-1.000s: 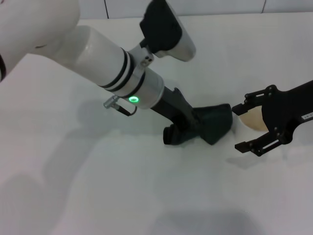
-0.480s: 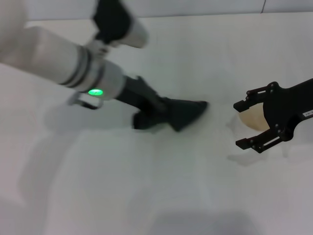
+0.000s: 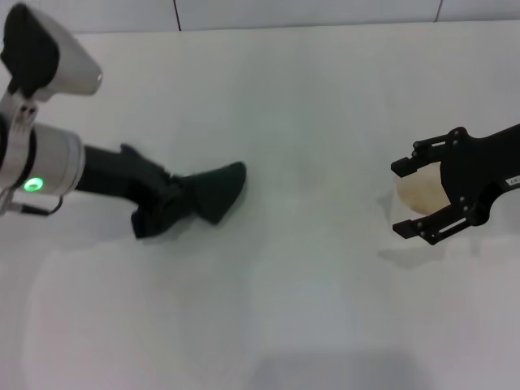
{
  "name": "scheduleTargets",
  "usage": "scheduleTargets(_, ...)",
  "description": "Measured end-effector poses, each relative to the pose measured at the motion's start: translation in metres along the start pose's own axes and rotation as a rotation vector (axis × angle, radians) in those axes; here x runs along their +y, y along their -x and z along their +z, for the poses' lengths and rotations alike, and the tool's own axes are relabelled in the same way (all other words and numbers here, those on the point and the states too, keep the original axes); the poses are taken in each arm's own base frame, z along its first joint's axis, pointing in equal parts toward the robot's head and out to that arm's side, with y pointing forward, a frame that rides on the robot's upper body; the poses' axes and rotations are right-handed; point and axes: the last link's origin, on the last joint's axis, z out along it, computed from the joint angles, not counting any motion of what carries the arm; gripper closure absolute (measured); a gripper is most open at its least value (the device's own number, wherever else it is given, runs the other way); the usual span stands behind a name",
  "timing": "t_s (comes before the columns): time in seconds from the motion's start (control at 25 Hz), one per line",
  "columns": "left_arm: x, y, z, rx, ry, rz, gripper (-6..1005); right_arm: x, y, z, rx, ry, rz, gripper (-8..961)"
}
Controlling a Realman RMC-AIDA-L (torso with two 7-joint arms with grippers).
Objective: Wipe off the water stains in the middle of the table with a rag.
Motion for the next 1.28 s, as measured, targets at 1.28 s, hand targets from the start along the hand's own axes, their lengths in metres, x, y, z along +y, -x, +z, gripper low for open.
scheduleTargets(1.28, 0.037, 0.126, -0.087, 0.33, 0.151, 0.171, 509, 0.003, -0.002, 0.006, -0.085, -0.01, 0.062, 84)
